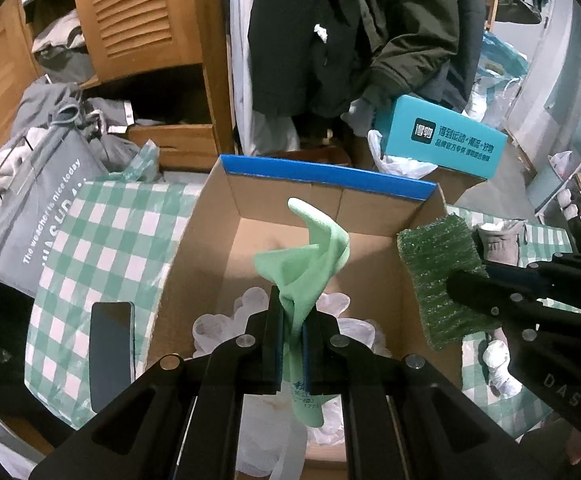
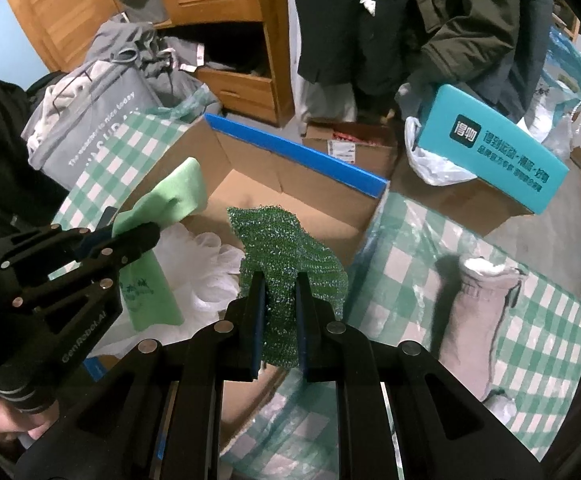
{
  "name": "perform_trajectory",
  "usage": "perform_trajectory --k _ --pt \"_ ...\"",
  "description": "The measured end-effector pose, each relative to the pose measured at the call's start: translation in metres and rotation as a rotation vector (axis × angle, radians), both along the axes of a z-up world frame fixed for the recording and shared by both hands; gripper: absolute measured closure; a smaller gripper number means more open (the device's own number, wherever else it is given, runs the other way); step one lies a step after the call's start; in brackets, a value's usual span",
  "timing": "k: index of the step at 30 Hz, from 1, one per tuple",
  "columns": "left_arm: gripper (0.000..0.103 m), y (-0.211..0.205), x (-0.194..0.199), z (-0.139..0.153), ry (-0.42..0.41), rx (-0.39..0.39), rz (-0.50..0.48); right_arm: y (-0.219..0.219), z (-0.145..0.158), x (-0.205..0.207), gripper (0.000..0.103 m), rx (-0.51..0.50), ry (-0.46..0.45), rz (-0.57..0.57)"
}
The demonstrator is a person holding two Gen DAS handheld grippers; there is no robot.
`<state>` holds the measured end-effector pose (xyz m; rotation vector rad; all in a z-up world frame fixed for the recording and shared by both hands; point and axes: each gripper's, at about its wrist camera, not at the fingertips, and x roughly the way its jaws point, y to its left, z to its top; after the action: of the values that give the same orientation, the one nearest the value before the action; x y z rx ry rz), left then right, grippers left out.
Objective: Organize soft objects
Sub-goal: 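Lower both items into the box and open both tools to release them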
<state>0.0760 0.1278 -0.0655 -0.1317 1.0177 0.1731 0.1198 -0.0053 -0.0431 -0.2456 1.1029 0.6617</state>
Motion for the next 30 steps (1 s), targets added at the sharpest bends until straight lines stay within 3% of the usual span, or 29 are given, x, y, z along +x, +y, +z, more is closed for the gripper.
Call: perform_trajectory --k 4,6,8,12,14,18,22,30 --pt "0.093 0.002 0.001 -0.005 0.014 -0.004 -0.004 0.007 -0.005 0.0 0.092 0.0 0.015 0.018" --pt "0.08 0.002 0.001 -0.008 0.025 -0.002 0.001 0.01 -0.008 0.001 0.086 0.003 0.02 0.024" --pt "0.059 0.004 -0.001 -0.007 0.021 -0.003 0.019 0.01 -0.008 0.0 0.078 -0.002 0.011 0.018" --pt "0.05 0.005 -0.006 -0.001 -0.002 0.024 0.032 0.006 -0.003 -0.001 0.073 0.005 -0.001 0.013" --pt "0.039 0.003 -0.007 0.001 -0.006 0.044 0.032 0.004 -0.001 -0.001 0.069 0.004 -0.009 0.009" --pt "0.033 -0.004 -0.01 0.007 -0.024 0.088 0.02 -0.005 0.005 -0.002 0.059 0.008 -0.032 -0.012" --pt "0.028 -0.015 -0.012 0.014 -0.036 0.128 -0.01 -0.015 0.011 -0.002 0.056 0.009 -0.049 -0.032" --pt "0.025 -0.032 -0.016 0.023 -0.052 0.12 -0.053 -0.042 0.019 -0.005 0.051 0.01 -0.074 -0.071"
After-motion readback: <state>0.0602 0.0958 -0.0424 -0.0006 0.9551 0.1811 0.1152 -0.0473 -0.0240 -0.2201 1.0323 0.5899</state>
